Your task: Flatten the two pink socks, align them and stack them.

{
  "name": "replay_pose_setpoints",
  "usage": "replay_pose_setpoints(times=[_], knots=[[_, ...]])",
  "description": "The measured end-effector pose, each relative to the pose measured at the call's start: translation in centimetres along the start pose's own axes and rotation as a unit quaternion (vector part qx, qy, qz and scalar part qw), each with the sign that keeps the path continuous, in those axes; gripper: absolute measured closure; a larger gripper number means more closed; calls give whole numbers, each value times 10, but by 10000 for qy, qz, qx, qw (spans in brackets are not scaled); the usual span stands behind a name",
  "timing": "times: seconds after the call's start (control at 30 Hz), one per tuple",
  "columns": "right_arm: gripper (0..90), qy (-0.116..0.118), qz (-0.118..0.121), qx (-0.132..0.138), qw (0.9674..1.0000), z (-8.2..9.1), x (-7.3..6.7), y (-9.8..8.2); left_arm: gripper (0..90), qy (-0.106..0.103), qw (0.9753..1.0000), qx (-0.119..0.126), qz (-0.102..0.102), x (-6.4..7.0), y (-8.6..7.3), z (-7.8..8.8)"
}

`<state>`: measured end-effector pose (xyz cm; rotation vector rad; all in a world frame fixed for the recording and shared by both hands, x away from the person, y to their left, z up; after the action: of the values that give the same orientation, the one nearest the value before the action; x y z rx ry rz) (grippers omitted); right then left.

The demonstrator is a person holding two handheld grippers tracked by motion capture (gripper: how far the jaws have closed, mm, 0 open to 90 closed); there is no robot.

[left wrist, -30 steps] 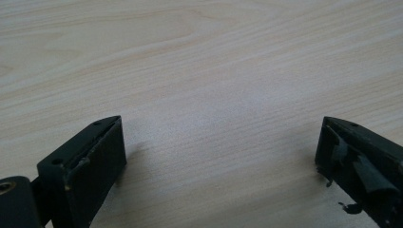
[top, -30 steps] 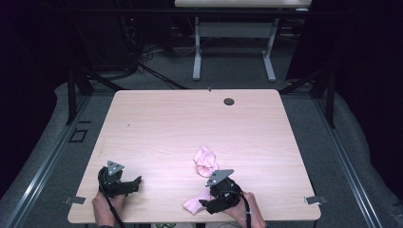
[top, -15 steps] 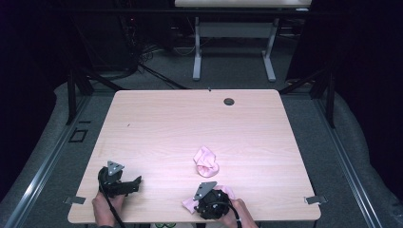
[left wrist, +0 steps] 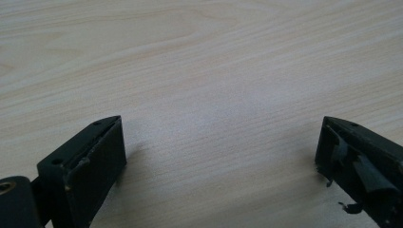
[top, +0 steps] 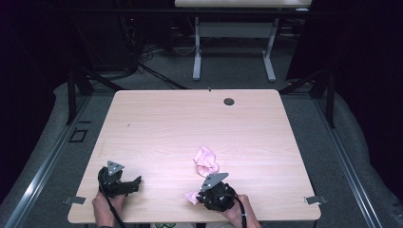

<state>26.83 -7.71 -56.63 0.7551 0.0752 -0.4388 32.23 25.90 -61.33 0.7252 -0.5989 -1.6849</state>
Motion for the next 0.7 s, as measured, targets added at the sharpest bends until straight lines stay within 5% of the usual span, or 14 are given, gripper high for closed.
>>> replay_pose_setpoints(times=[0.3, 0.4, 0.53, 0.7], knots=[[786, 193, -413, 319, 9985, 25, 11, 16, 0, 97, 9999, -59, 38, 0, 0, 0], [786, 207, -563, 431, 9973, 31, 15, 22, 0, 351, 9992, -1, -195, 5, 4, 8], [786, 176, -674, 644, 9955, 39, 19, 26, 0, 235, 9990, 343, -146, 12, 12, 22], [787, 119, -767, 853, 9933, 47, 20, 31, 3, -366, 9976, 557, 195, 39, 23, 44]])
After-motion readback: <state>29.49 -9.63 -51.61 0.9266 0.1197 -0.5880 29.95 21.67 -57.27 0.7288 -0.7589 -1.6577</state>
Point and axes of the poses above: each handheld gripper's, and its own axes: z roughly backward along the jaws, y roughly out of its top, x roughly to its right, the point moved 3 cm from there along -z, roughly forward along the jaws, and after that the axes turned 12 degrees about y, right-handed, at the moved point
